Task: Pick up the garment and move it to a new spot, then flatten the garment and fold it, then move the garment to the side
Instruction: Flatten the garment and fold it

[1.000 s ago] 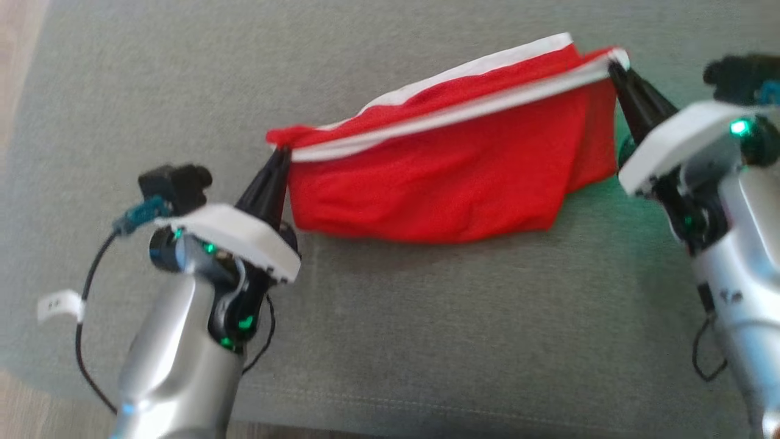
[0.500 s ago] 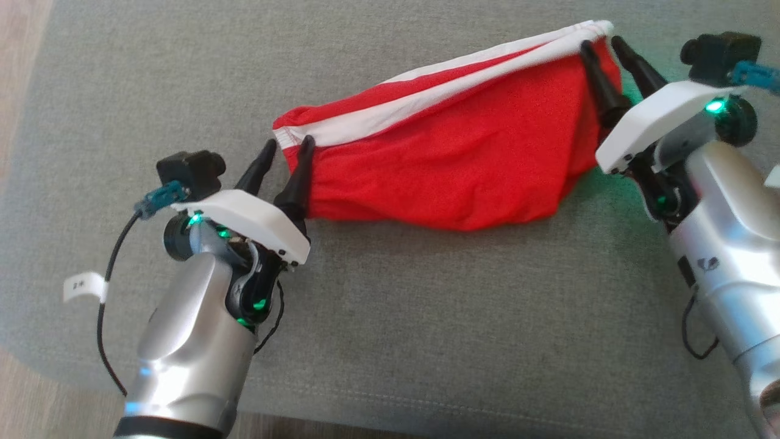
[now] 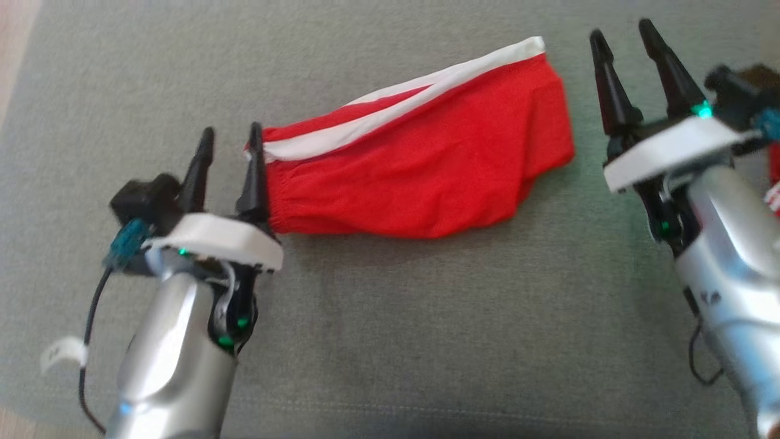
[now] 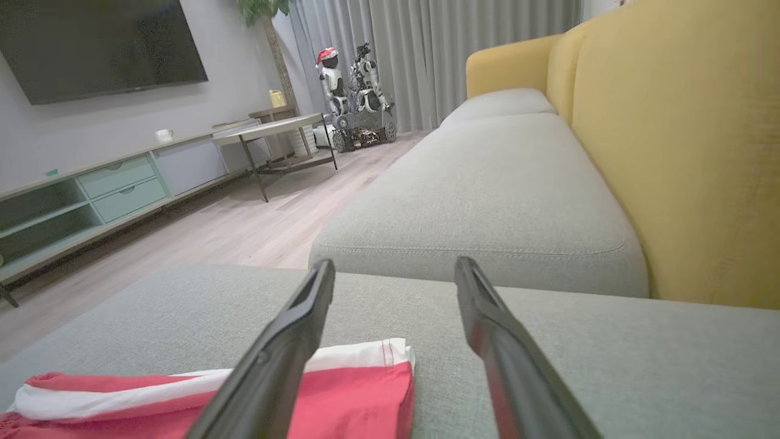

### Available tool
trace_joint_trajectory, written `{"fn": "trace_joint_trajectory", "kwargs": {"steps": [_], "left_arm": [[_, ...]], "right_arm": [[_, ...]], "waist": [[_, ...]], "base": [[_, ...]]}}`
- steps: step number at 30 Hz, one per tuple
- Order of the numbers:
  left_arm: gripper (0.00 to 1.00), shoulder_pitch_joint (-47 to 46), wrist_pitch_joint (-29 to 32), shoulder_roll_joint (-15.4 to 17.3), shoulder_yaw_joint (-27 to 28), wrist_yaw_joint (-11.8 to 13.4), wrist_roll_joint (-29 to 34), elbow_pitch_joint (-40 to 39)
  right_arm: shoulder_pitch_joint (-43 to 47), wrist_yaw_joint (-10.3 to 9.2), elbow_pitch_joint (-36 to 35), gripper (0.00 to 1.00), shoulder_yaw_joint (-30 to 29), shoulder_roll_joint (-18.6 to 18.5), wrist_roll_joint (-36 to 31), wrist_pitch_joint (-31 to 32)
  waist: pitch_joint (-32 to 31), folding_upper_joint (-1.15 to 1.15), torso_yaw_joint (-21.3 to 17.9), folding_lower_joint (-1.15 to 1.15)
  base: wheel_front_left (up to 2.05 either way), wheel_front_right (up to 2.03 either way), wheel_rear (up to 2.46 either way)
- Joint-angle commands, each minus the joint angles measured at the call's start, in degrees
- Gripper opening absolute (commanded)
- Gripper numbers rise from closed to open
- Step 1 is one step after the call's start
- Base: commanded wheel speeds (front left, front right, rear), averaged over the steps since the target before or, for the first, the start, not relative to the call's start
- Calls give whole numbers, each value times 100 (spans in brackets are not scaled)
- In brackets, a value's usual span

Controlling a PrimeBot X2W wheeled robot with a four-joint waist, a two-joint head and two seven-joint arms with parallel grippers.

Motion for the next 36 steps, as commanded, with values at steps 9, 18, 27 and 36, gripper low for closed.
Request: {"fn": "trace_joint_trajectory", "kwargs": {"steps": [9, 18, 27, 36], "left_arm": [[100, 742, -69, 263, 463, 301, 663, -1026], [100, 1158, -69, 453, 360, 322, 973, -1021], [100, 1323, -35, 482, 244, 353, 999, -1012], [100, 1327, -32, 504, 227, 383, 965, -1022]], "right_arm": [[1552, -5, -1340, 100, -1141, 401, -1001, -61], [2771, -5, -2310, 100, -1700, 838, -1744, 364], [3274, -5, -2982, 100, -1928, 1058, -2031, 734], [3407, -5, -3155, 100, -1965, 1116, -2043, 872]], "waist": [[-322, 0, -353, 0], [-524, 0, -538, 0], [-589, 0, -581, 0], [-624, 0, -574, 0]], "base": [[0, 0, 0], [0, 0, 0], [0, 0, 0], [0, 0, 0]]}}
